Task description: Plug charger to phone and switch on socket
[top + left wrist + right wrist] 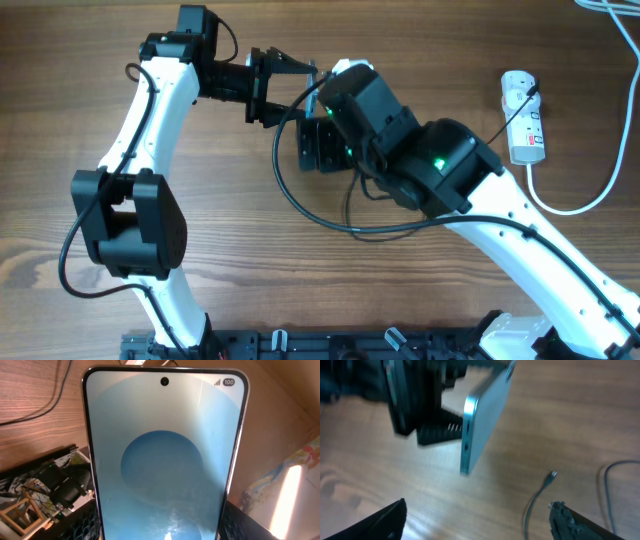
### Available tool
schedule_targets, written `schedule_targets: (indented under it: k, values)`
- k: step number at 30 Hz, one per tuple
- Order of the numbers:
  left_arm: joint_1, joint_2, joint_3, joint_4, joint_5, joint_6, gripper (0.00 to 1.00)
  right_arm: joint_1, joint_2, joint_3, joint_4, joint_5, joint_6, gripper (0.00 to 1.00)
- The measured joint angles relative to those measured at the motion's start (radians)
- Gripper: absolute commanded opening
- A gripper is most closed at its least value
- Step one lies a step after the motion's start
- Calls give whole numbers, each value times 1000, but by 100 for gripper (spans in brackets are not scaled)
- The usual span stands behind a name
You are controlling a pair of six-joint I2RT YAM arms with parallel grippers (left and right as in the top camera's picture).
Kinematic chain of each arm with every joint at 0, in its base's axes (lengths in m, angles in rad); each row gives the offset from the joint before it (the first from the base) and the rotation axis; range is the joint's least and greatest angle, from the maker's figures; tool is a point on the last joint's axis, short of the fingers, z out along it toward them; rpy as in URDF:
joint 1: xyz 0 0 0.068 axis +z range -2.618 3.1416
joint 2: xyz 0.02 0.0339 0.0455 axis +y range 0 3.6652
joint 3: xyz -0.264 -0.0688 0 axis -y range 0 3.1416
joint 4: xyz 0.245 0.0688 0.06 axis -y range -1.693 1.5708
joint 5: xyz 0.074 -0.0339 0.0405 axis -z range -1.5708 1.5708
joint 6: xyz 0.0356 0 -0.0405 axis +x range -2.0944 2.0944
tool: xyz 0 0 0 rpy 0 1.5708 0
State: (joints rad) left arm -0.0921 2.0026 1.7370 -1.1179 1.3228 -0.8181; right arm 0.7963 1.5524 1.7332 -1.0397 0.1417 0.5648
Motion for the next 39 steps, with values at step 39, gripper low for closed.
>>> schedule_targets:
  k: [39]
  values:
    - [-40,0,0,3,-77,-124,68,0,144,29,106,177,113,52]
